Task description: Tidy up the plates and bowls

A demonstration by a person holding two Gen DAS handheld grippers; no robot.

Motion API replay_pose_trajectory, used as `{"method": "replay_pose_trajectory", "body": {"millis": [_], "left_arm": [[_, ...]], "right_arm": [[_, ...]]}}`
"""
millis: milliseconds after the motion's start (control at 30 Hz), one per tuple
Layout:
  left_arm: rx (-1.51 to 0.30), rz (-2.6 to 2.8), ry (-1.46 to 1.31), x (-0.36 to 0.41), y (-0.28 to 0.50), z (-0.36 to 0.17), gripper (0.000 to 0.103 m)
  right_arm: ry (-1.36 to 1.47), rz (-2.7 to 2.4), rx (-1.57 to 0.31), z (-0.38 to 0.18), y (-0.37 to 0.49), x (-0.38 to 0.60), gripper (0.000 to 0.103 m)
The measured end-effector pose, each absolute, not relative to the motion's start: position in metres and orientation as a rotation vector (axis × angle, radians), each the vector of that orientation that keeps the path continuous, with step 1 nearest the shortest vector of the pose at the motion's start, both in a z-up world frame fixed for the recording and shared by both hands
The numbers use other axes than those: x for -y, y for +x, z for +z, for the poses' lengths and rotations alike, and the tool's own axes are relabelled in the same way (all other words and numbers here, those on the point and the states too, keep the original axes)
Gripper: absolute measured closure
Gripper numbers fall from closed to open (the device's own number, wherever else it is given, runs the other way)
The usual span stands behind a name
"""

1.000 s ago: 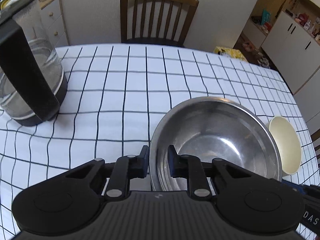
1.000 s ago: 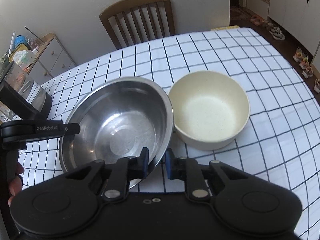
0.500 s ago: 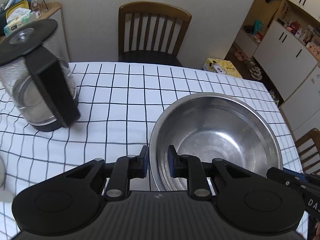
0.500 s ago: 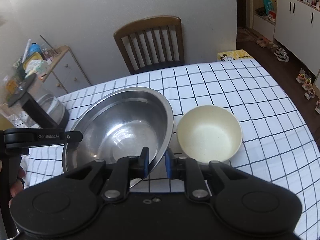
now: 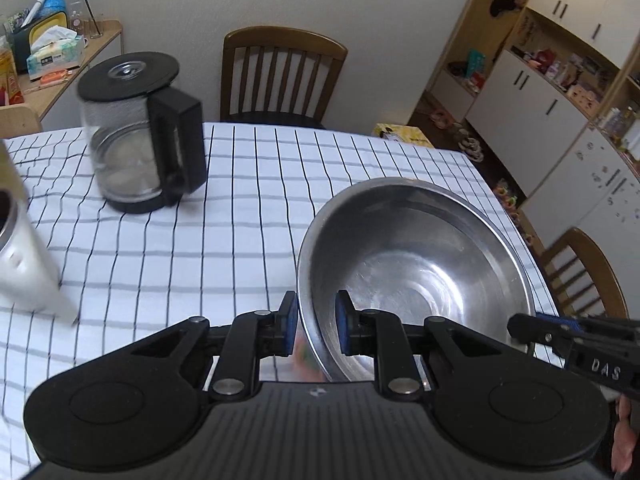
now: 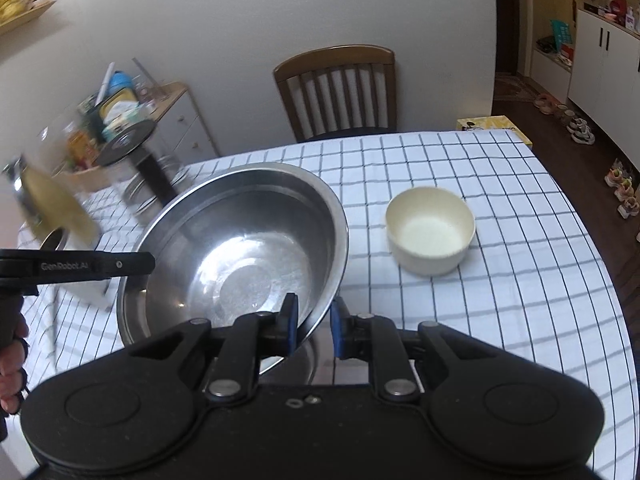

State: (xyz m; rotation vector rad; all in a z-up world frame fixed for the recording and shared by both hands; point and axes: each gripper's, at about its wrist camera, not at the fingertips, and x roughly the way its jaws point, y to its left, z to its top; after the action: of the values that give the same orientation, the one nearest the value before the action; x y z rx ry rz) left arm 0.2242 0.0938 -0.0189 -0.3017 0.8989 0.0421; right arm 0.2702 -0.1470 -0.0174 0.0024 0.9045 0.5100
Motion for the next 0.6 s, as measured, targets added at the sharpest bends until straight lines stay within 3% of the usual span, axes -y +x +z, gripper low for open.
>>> {"method": "replay_pose_trajectory", "body": {"millis": [600], "left_arm": [[-0.985,-0.039,-0.336,-0.101,0.064,-0.056,0.084]], "right_arm": [[-0.039,0.636,-0.968,-0.027,0.135,0.153,0.085]]}}
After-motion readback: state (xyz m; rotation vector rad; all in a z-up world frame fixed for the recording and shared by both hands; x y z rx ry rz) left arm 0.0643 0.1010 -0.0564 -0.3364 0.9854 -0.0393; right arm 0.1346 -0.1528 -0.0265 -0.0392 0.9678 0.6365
